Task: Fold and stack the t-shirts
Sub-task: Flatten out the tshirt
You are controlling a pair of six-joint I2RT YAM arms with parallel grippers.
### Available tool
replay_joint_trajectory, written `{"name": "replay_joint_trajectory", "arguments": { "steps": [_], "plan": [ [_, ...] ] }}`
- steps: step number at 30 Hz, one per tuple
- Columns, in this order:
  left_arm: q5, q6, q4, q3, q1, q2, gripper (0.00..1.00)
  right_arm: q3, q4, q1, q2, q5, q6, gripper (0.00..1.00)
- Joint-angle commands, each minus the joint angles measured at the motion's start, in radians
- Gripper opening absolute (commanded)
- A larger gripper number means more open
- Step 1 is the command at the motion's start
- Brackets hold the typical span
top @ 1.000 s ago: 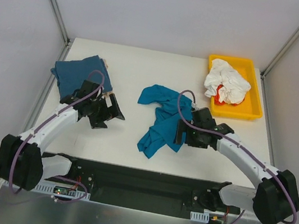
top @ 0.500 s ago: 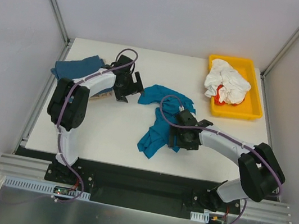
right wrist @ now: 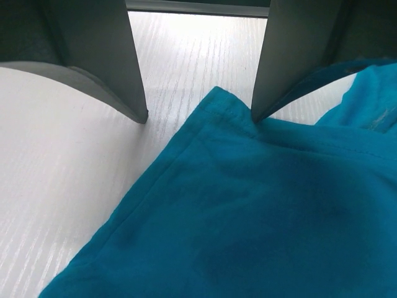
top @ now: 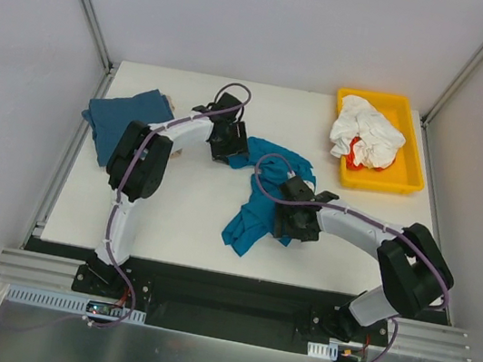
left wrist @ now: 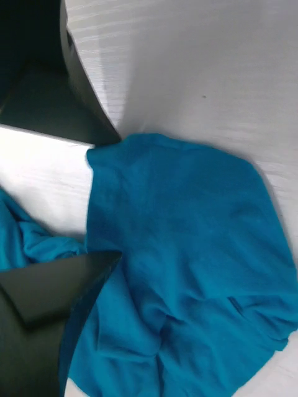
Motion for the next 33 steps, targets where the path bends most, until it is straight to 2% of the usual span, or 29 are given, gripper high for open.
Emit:
{"name": "replay_joint_trajectory", "arguments": {
  "steps": [1,2,3,4,5,6,16,22,23,26,31,33],
  "plan": [
    [-0.026,0.032,-0.065,0.020,-0.028,0.104,0.56,0.003,0.062,0.004,0.023,0.016,-0.008,0.71],
    [-0.021,0.036,-0.067,0.037,-0.033,0.110,0.48,0.000,0.063,0.004,0.017,0.014,-0.008,0.70],
    [-0.024,0.042,-0.067,0.046,-0.037,0.118,0.30,-0.009,0.071,0.004,0.013,0.014,-0.010,0.69],
    [-0.039,0.049,-0.067,0.063,-0.046,0.123,0.20,-0.016,0.080,0.002,0.009,0.014,-0.008,0.69],
    [-0.047,0.054,-0.070,0.069,-0.050,0.124,0.06,-0.019,0.085,0.004,0.001,0.014,-0.010,0.68],
    [-0.052,0.052,-0.071,0.075,-0.051,0.124,0.00,-0.025,0.088,0.004,0.000,0.013,-0.008,0.67],
    [-0.247,0.108,-0.070,0.029,-0.051,-0.027,0.00,-0.048,0.124,-0.002,-0.013,0.006,-0.014,0.54],
    [-0.276,0.135,-0.068,-0.038,-0.051,-0.106,0.00,-0.039,0.181,-0.039,0.023,-0.070,-0.053,0.28],
    [-0.279,0.138,-0.068,-0.048,-0.051,-0.113,0.00,-0.036,0.186,-0.042,0.026,-0.079,-0.059,0.19],
    [-0.293,0.147,-0.068,-0.071,-0.051,-0.146,0.00,-0.016,0.187,-0.052,0.018,-0.095,-0.097,0.01],
    [-0.342,0.177,-0.070,-0.097,-0.051,-0.257,0.00,0.000,0.152,-0.052,-0.123,-0.031,-0.139,0.01],
    [-0.357,0.193,-0.068,-0.114,-0.051,-0.336,0.00,0.004,0.112,-0.052,-0.250,0.069,-0.154,0.01]
  ]
}}
